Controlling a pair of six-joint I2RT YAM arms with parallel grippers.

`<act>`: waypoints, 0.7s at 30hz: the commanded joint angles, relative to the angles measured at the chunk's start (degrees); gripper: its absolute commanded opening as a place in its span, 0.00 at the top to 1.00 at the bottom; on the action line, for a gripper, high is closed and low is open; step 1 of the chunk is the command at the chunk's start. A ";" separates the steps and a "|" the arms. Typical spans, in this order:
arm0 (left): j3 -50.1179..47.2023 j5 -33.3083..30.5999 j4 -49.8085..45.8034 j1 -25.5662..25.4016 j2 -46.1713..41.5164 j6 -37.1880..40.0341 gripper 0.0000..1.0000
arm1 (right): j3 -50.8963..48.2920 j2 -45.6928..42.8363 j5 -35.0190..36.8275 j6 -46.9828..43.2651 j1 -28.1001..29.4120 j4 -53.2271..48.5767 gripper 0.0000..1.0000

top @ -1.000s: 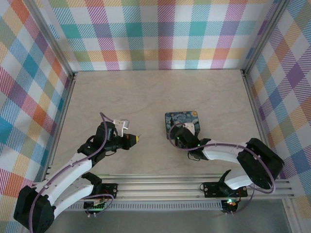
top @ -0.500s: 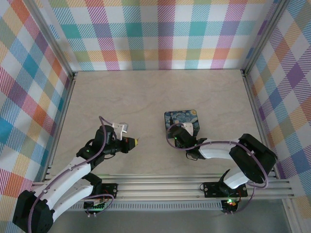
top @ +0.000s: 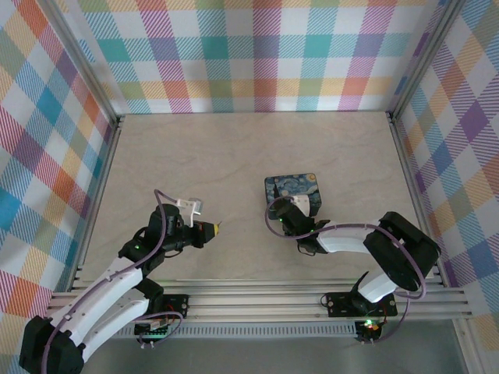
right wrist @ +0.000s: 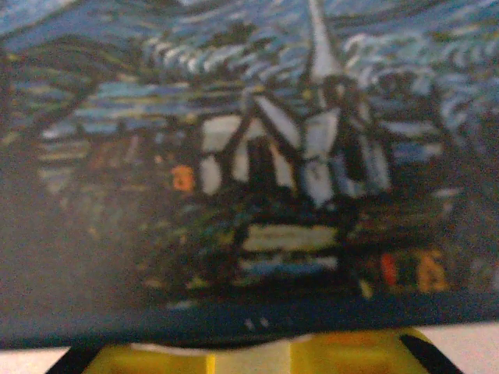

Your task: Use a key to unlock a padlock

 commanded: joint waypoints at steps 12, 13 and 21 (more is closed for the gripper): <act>-1.08 -0.63 -1.25 0.55 -2.75 -0.56 1.00 | 5.62 -6.83 -14.53 -2.00 -1.85 -9.43 1.00; -1.16 -0.75 -1.25 0.56 -3.16 -0.69 1.00 | 6.05 -7.61 -15.62 -1.57 -2.20 -11.10 1.00; -1.17 -0.49 -2.30 0.57 -6.16 -1.98 1.00 | 9.49 -12.41 -23.49 3.13 -3.82 -21.83 1.00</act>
